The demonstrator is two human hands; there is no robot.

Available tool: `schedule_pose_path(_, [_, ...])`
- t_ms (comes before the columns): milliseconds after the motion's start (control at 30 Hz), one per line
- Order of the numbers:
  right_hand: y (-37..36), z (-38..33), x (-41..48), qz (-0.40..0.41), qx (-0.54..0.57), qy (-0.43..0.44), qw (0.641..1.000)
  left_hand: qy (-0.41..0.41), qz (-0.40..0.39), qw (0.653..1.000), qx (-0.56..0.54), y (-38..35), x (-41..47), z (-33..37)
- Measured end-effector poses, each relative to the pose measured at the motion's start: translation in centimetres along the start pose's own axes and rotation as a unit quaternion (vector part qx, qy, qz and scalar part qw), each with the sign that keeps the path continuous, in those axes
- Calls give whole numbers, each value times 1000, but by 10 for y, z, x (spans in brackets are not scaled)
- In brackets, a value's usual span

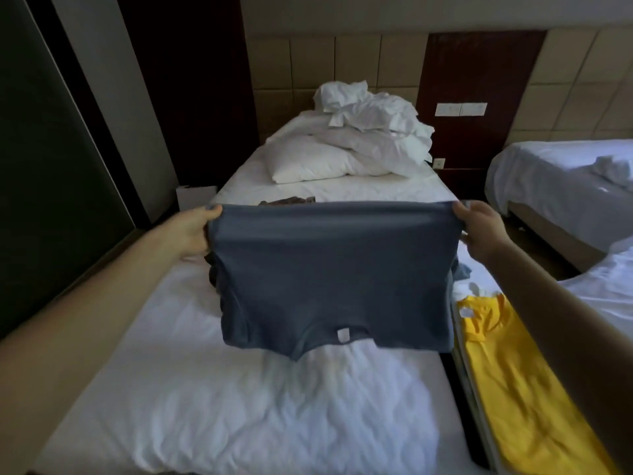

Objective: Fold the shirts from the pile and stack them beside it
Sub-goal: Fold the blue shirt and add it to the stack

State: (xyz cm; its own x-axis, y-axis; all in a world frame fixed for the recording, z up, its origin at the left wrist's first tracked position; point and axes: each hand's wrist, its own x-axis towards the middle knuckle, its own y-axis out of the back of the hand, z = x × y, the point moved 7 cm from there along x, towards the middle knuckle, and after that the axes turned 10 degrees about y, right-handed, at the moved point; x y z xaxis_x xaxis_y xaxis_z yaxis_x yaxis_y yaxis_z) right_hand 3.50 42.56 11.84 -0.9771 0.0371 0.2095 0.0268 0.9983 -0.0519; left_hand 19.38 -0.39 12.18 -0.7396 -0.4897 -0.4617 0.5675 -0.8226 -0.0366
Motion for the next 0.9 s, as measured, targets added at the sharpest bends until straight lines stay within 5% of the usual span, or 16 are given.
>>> schedule_pose_path(167, [-4, 4, 9, -35, 1, -23, 999, 93, 0, 964, 251, 0, -10, 8])
schedule_pose_path(267, [-3, 18, 9, -59, -22, -66, 996, 132, 2, 944, 304, 2, -14, -1])
schedule_pose_path(533, [-6, 42, 10, -59, 7, -128, 990, 131, -13, 982, 137, -1, -9, -12])
schedule_pose_path(767, [-21, -15, 47, -33, 54, -19, 998, 1, 1, 992, -126, 0, -11, 37])
schedule_pose_path(900, [-18, -38, 38, -41, 62, 54, 996, -75, -32, 985, -149, 10, -30, 46])
